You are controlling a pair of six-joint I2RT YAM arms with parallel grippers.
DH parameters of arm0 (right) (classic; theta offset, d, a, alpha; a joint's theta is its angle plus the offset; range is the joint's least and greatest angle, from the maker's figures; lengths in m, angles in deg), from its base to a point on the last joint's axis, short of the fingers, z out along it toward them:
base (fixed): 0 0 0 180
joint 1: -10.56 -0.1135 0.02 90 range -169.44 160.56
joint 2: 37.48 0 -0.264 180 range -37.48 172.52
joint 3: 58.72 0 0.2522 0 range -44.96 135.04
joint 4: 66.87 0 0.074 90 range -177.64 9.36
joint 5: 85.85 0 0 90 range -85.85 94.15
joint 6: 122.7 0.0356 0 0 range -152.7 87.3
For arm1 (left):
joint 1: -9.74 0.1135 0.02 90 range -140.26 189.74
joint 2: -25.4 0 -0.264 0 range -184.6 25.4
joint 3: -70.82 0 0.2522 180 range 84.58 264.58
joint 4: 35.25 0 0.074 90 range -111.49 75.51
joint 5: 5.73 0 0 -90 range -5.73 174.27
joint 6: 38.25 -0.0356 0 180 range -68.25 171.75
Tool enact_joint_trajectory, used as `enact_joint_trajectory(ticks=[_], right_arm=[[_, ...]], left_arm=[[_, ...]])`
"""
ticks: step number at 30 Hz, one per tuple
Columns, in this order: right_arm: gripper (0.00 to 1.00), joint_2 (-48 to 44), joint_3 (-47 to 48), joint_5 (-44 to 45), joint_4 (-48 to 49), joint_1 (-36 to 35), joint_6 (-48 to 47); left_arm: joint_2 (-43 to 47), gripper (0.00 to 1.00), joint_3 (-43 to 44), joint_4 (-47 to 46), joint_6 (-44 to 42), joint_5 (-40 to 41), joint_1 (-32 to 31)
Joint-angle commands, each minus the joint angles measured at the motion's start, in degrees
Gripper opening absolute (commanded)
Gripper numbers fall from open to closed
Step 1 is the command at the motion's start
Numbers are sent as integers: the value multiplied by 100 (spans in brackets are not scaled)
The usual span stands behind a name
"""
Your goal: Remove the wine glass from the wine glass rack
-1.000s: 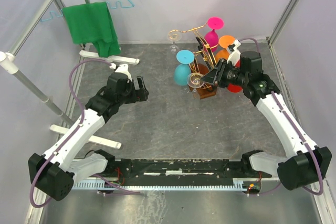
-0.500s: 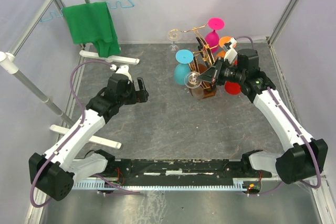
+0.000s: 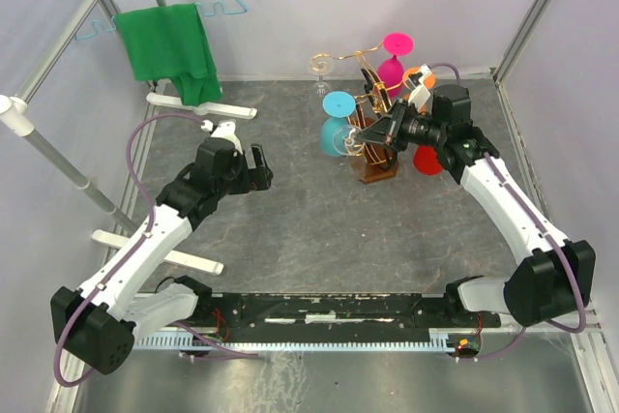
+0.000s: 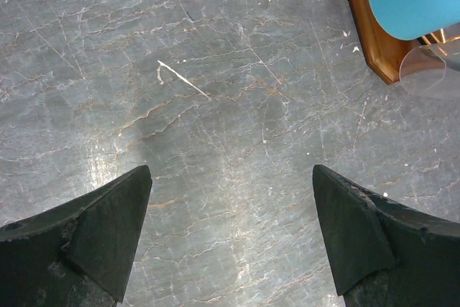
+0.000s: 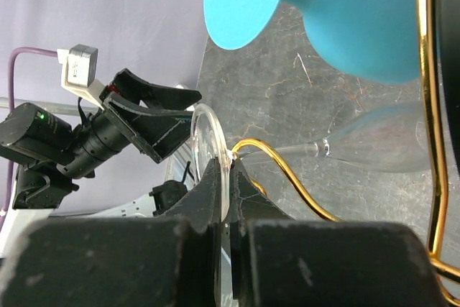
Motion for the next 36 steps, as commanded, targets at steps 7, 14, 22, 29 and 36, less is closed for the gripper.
enact_joint_trajectory(ticks=[7,14,22,29,36], right_arm=[[1,-79,590,585,4,-13,-450],[1,-661,826,1066,-1178,24,-1149],[1,-1158,905,884,-2187,52,-1485],[1,-1619,1296,530,-3674,54,-2227],[1,-2124,1735,-278,-5010,-129,-3064]], left_arm=[[206,99,27,-63,-24,31,3],[266,99,-2,-33,-25,43,5],[313,99,-19,-24,-5,-4,11],[446,99,187,247,346,296,10],[61,99,929,804,842,-661,85]])
